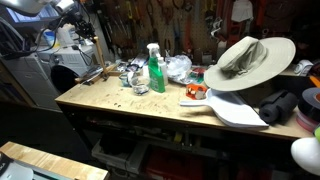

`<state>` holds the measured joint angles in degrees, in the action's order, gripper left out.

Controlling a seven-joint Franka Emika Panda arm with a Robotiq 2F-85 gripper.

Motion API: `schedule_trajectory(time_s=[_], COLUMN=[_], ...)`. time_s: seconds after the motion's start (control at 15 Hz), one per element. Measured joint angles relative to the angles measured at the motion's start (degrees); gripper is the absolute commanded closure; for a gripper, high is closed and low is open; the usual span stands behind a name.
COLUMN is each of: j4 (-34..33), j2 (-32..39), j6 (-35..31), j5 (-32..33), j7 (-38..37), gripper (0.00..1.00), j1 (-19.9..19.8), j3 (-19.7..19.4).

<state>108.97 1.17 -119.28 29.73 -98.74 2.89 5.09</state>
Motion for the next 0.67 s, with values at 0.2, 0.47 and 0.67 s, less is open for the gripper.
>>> schedule_trajectory(time_s=[0.2, 0.47, 0.67], j4=[-2.7, -6.3, -8.8], j2=[2.1, 4.7, 6.5], j6=[2.7, 6.3, 8.5], j5=[1.7, 3.4, 4.2], j7=[-3.3, -6.7, -8.2], gripper=[0.92, 0.92, 0.92], j1=[1.3, 3.2, 4.5], j3=[0.1, 0.1, 0.1])
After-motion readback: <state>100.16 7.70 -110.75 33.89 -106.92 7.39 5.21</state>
